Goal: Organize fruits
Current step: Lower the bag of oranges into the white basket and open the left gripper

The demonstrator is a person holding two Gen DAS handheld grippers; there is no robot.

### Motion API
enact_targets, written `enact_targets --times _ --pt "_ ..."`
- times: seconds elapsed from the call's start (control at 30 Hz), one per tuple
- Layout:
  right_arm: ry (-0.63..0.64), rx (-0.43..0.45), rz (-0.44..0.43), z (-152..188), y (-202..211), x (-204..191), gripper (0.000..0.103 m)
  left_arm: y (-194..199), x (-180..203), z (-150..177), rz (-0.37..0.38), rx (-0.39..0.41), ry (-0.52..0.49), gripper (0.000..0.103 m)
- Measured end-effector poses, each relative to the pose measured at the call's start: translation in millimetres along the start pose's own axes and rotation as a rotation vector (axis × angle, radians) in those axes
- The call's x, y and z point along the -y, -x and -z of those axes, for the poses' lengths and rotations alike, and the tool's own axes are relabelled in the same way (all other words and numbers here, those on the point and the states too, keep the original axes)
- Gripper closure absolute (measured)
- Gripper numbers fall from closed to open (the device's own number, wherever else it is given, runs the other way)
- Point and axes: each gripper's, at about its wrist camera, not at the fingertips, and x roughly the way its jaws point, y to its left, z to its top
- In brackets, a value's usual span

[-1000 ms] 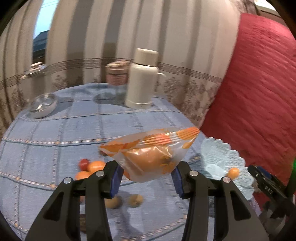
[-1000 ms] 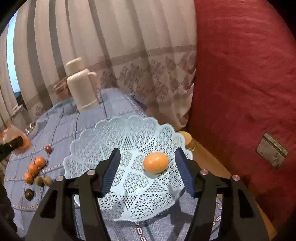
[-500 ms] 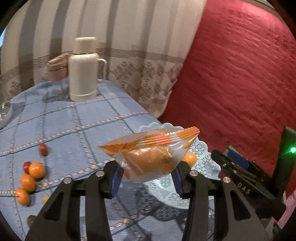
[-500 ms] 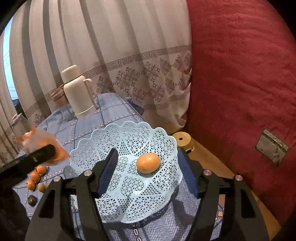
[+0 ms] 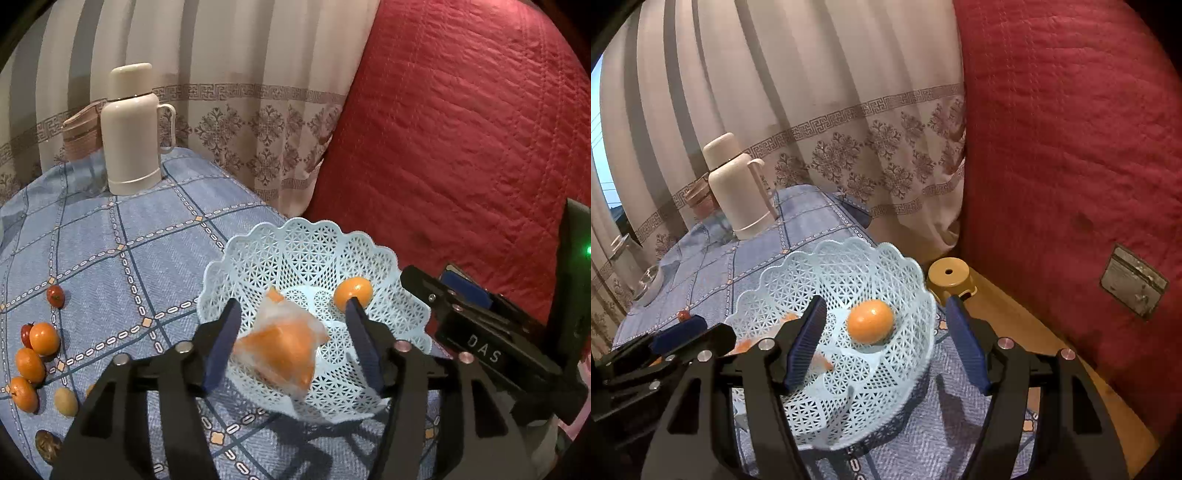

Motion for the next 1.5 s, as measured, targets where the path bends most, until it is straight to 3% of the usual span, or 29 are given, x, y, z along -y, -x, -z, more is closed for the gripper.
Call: enact_targets --times 0.13,0.37,0.47,1.07,1.17,1.33,1.4,1.5 --pt "-0.001 0.005 0.001 0 1 0 0.034 5 -3 0 -0.008 0.013 0.004 0.041" --pt "-0.003 0.014 -0.001 0 3 -1 0.034 19 -10 -2 -0.044 0.055 0.007 0.022" --pt "-0.007 0.025 -0.005 0 6 0 0.026 27 -12 -3 -0.066 0.08 0.006 0.017" --pt "0.03 0.056 -0.058 2 20 -17 0.026 65 -47 -11 -0.156 0.177 0.064 0.011" --pt "0.044 0.09 -0.065 2 28 -22 0.015 73 -58 -12 -0.182 0.196 0.084 0.011" --pt "0.071 0.143 -0.085 2 39 -34 0.01 85 -72 -13 -0.22 0.227 0.1 0.011" --pt "0.071 0.174 -0.118 2 45 -38 0.003 92 -78 -12 -0.234 0.241 0.11 0.011" --pt "0.078 0.222 -0.167 4 53 -44 0.003 100 -89 -13 -0.253 0.259 0.13 0.011"
